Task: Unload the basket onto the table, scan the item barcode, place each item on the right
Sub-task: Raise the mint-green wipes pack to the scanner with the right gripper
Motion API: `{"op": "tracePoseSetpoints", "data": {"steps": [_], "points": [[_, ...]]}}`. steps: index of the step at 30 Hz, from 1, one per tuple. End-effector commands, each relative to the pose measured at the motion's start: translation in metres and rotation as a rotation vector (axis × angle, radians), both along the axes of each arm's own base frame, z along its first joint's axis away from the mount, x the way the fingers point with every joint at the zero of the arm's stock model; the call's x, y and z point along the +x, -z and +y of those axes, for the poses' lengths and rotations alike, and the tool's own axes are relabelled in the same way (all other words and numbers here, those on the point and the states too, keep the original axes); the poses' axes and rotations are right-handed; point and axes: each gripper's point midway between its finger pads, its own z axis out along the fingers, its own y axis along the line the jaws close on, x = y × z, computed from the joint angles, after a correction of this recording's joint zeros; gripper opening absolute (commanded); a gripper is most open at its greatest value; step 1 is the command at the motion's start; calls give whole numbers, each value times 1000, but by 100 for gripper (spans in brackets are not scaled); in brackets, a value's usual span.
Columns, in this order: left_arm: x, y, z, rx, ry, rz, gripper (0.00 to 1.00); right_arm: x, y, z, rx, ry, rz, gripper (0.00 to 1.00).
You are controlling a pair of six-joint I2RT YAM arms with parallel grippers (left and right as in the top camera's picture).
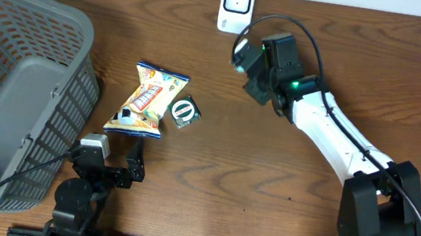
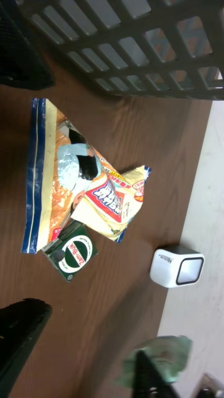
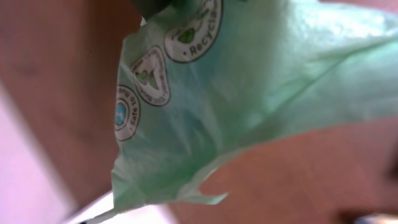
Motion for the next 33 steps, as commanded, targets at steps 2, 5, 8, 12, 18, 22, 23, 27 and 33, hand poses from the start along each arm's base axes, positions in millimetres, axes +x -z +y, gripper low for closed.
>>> {"op": "tracePoseSetpoints", "data": {"steps": [2,5,8,12,18,22,23,27,33], "points": [[-1,13,0,0,3,38,98,37,-23,-17,-98,59,-160,1],[-1,13,0,0,3,38,98,55,-29,-14,-125,40,-199,1],[-1,13,0,0,3,38,98,83,-29,-14,-190,54,-236,1],[-1,13,0,0,3,38,98,132,-28,-3,-239,54,-269,1],[-1,13,0,0,3,38,98,182,-19,7,-292,68,-294,1],[-1,13,0,0,3,38,98,200,-16,13,-261,79,-324,1],[-1,13,0,0,3,38,98,203,-15,15,-251,74,-330,1],[-1,13,0,0,3,38,98,209,-17,9,-239,84,-345,1],[-1,13,0,0,3,38,98,210,-20,2,-192,135,-336,1]]}}
